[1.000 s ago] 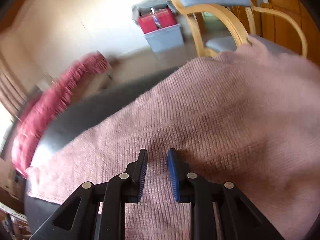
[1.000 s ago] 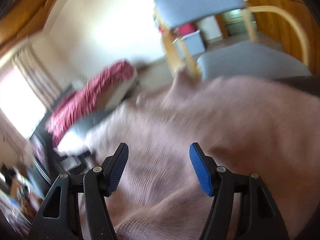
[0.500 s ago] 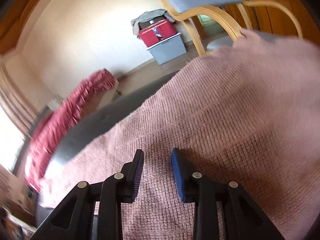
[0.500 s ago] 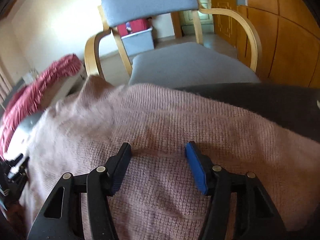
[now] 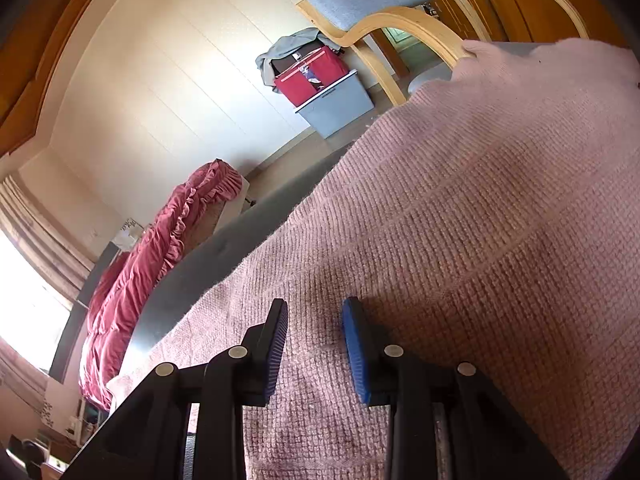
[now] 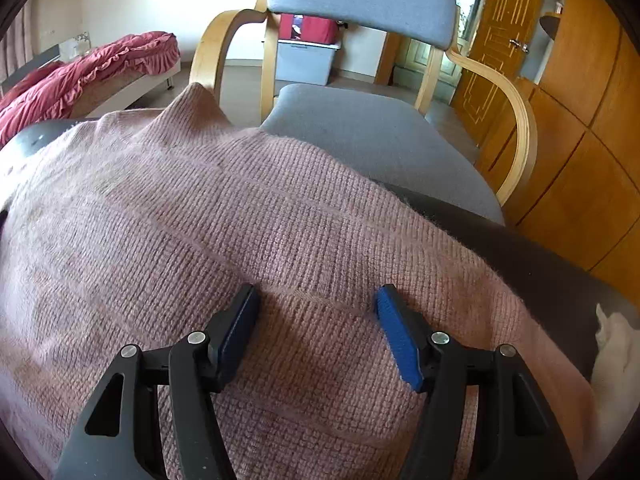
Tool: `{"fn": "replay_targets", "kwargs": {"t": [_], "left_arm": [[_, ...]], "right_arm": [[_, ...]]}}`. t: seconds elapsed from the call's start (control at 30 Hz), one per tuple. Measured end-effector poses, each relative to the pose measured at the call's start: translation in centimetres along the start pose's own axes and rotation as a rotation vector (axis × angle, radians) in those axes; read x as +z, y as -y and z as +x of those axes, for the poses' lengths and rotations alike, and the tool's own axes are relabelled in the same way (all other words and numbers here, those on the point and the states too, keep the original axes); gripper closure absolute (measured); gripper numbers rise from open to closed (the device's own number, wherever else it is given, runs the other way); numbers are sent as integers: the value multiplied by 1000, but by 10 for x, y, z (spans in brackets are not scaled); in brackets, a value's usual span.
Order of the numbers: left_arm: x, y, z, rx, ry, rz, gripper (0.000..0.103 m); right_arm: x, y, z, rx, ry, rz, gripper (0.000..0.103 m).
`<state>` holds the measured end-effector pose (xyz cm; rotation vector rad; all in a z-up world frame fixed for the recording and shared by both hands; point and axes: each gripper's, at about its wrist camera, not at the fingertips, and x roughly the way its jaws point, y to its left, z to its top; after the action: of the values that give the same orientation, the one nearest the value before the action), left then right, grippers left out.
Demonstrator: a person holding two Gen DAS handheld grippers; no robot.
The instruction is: Fold clothes
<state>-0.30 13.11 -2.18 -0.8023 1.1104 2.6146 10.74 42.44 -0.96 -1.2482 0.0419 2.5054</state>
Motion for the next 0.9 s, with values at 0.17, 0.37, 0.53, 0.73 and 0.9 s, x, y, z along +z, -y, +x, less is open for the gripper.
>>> {"fn": "replay_targets", "kwargs": {"t": [0.17,0.37,0.53,0.73,0.9], "left_arm": [[2,6,-1,24,10,27,74],[2,14,-3,58,21,52,77],[3,9,-9,53,23,48,77],[1,9,-9,58,26,46,77],[30,10,-7,-33,15,-9,77]], "right_arm": [[-8,-11,-11,-14,-45,-80,38],[33,-26,-26,18,104,-54,38],[68,-43,14,5,80,-83,44],[56,13,42,48,5,166,44],[47,23,42,24,13,197,48]]}}
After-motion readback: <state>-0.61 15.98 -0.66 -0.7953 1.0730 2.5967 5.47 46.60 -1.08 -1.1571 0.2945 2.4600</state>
